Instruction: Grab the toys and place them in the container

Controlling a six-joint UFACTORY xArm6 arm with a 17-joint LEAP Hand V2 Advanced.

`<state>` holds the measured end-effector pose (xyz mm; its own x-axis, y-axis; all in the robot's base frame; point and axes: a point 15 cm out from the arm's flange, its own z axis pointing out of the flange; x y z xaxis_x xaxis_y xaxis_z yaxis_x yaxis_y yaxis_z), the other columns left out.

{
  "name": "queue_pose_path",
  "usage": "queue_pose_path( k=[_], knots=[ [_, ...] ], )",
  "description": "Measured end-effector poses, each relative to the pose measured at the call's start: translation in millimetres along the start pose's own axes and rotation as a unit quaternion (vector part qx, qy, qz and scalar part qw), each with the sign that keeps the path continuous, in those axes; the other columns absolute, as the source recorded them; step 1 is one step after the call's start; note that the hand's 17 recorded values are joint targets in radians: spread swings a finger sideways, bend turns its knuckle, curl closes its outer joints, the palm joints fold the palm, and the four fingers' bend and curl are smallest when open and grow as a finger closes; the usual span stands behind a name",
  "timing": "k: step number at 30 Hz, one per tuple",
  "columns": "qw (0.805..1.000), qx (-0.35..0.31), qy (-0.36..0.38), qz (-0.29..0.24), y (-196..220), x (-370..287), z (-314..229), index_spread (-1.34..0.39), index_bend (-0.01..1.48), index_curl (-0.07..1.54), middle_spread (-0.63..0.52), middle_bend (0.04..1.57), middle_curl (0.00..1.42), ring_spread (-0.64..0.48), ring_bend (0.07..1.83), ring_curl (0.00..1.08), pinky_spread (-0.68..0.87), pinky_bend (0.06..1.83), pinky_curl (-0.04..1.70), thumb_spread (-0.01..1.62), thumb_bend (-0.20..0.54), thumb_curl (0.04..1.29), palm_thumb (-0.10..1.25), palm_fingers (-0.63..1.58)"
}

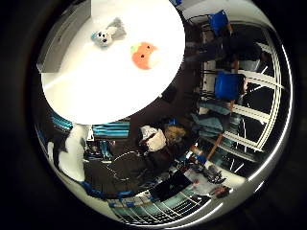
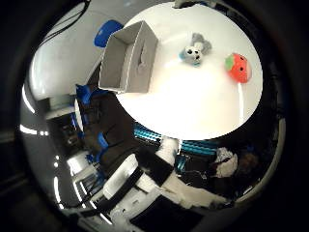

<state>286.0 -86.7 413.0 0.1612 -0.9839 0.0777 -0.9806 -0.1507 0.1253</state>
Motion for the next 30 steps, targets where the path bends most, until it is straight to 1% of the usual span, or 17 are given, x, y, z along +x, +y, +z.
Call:
queue_pose_path(
  k=[5,10,15,23,27,30],
  knots=[
    [1.0,-0.017,-0.023,-0.008,12,-27,25,-0.38,0.16,0.29,-0.02,0.21,0.34,0.19,0.24,0.25,0.43,0.24,0.3,1.11,-0.02,0.26,0.4,0.25],
    [1.0,-0.005,-0.021,-0.011,18,-30,22,-0.38,0.16,0.28,-0.02,0.2,0.34,0.18,0.25,0.25,0.43,0.24,0.3,1.11,-0.022,0.26,0.4,0.26],
    [1.0,-0.01,-0.018,-0.01,18,-26,24,-0.39,0.16,0.28,-0.04,0.21,0.34,0.18,0.26,0.25,0.43,0.23,0.3,1.11,-0.021,0.26,0.4,0.28],
    [0.999,-0.014,-0.025,0.031,22,6,24,-0.39,0.16,0.29,-0.07,0.23,0.35,0.17,0.27,0.25,0.42,0.23,0.3,1.12,-0.021,0.25,0.4,0.31],
    [0.999,0.006,-0.019,0.046,22,31,17,-0.39,0.15,0.28,-0.05,0.21,0.34,0.17,0.29,0.25,0.42,0.25,0.3,1.11,-0.021,0.26,0.41,0.28],
    [0.998,0.009,-0.02,0.057,21,47,17,-0.38,0.14,0.27,-0.03,0.19,0.34,0.18,0.29,0.25,0.42,0.3,0.32,1.1,-0.023,0.26,0.41,0.23]
  ],
)
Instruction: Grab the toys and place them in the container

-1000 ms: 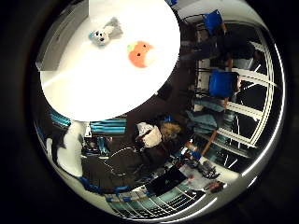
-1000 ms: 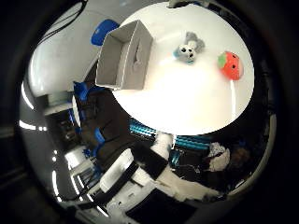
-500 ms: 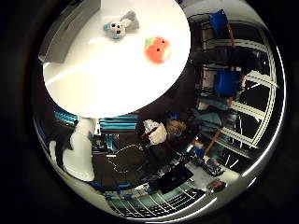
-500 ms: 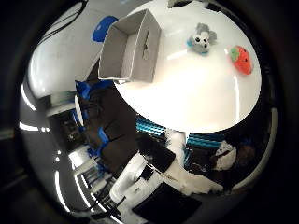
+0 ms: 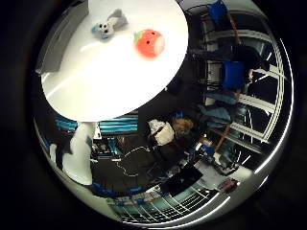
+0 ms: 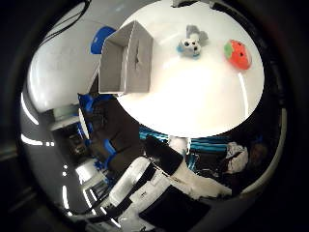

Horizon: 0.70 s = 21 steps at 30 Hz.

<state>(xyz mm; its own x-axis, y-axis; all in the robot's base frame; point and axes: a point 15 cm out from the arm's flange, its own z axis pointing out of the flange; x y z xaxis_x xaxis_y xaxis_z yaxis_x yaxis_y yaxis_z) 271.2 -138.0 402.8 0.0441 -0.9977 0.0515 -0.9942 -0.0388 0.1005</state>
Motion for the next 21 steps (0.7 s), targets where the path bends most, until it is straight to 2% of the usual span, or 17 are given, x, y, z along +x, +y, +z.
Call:
queue_pose_path(
  k=[11,21],
  knots=[
    [0.997,0.058,0.034,0.04,-44,79,11,-0.37,0.15,0.25,0.0,0.2,0.34,0.18,0.31,0.25,0.41,0.37,0.32,1.03,-0.027,0.27,0.37,0.17],
    [0.996,0.054,0.026,0.065,-78,117,59,-0.38,0.16,0.27,0.0,0.21,0.34,0.19,0.31,0.25,0.42,0.36,0.31,1.05,-0.023,0.28,0.41,0.17]
  ],
)
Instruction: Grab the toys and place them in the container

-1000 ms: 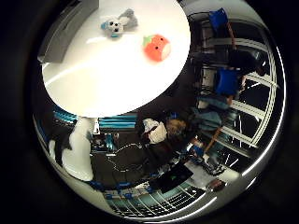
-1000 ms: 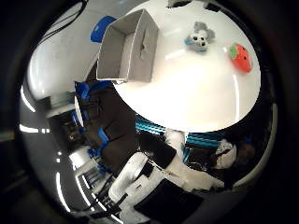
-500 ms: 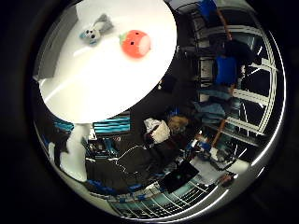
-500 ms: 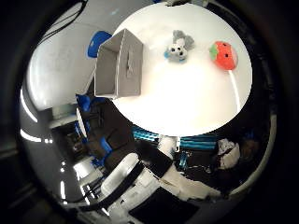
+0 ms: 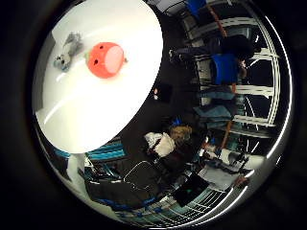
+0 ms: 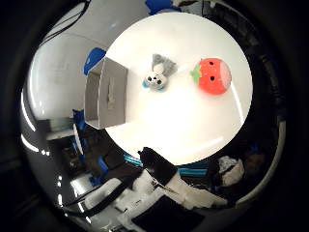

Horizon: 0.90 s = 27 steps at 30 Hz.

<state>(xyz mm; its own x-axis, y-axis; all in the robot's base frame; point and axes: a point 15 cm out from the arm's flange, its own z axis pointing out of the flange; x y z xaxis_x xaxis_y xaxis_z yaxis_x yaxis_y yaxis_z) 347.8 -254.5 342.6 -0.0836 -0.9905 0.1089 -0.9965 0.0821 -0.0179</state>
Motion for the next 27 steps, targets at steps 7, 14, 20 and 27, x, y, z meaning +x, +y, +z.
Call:
queue_pose_path(
  k=[7,14,20,27],
  knots=[
    [1.0,-0.019,-0.013,0.015,-14,10,37,-0.38,0.16,0.26,0.0,0.21,0.34,0.19,0.3,0.24,0.43,0.37,0.31,1.05,-0.026,0.28,0.41,0.16],
    [1.0,-0.014,-0.011,0.026,-30,17,60,-0.37,0.16,0.27,0.01,0.21,0.34,0.19,0.29,0.24,0.42,0.37,0.3,1.05,-0.023,0.28,0.42,0.16],
    [0.999,0.008,0.0,0.032,-40,29,64,-0.37,0.16,0.27,0.02,0.19,0.34,0.19,0.29,0.25,0.42,0.37,0.31,1.07,-0.02,0.28,0.45,0.15],
    [0.999,0.02,0.004,0.032,-56,34,89,-0.37,0.16,0.27,0.05,0.19,0.32,0.2,0.28,0.25,0.42,0.4,0.31,1.08,-0.024,0.28,0.46,0.11]
  ],
)
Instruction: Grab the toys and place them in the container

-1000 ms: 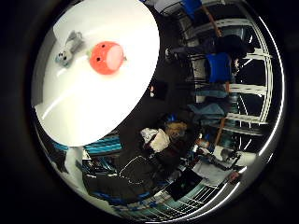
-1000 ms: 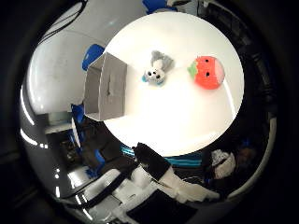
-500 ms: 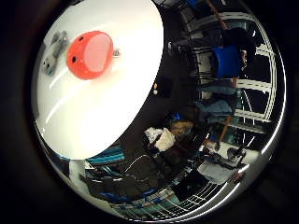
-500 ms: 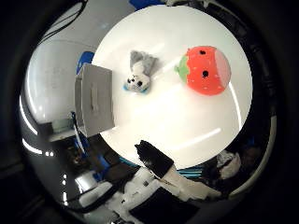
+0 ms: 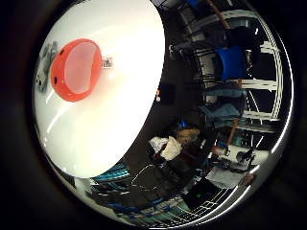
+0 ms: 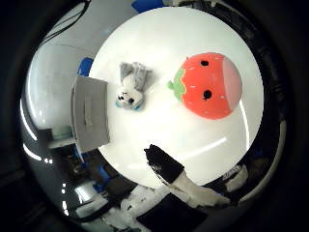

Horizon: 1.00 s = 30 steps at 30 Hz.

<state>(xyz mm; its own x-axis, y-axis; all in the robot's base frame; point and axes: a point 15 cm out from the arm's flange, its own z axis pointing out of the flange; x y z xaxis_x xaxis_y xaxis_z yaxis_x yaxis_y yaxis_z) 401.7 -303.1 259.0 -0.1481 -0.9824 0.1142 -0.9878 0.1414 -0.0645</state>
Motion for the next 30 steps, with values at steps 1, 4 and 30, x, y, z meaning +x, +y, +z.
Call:
queue_pose_path(
  k=[1,4,30],
  knots=[
    [1.0,0.005,0.002,-0.001,-4,0,3,-0.37,0.16,0.27,0.05,0.19,0.32,0.2,0.28,0.25,0.41,0.41,0.31,1.07,-0.026,0.27,0.45,0.1],
    [1.0,0.016,0.004,0.001,-14,4,14,-0.36,0.16,0.27,0.06,0.19,0.32,0.2,0.28,0.25,0.41,0.42,0.31,1.07,-0.025,0.27,0.44,0.09],
    [0.999,-0.015,-0.023,-0.028,-32,-35,88,-0.37,0.18,0.28,-0.02,0.26,0.34,0.19,0.29,0.26,0.42,0.37,0.29,1.05,-0.007,0.3,0.52,0.25]
  ],
)
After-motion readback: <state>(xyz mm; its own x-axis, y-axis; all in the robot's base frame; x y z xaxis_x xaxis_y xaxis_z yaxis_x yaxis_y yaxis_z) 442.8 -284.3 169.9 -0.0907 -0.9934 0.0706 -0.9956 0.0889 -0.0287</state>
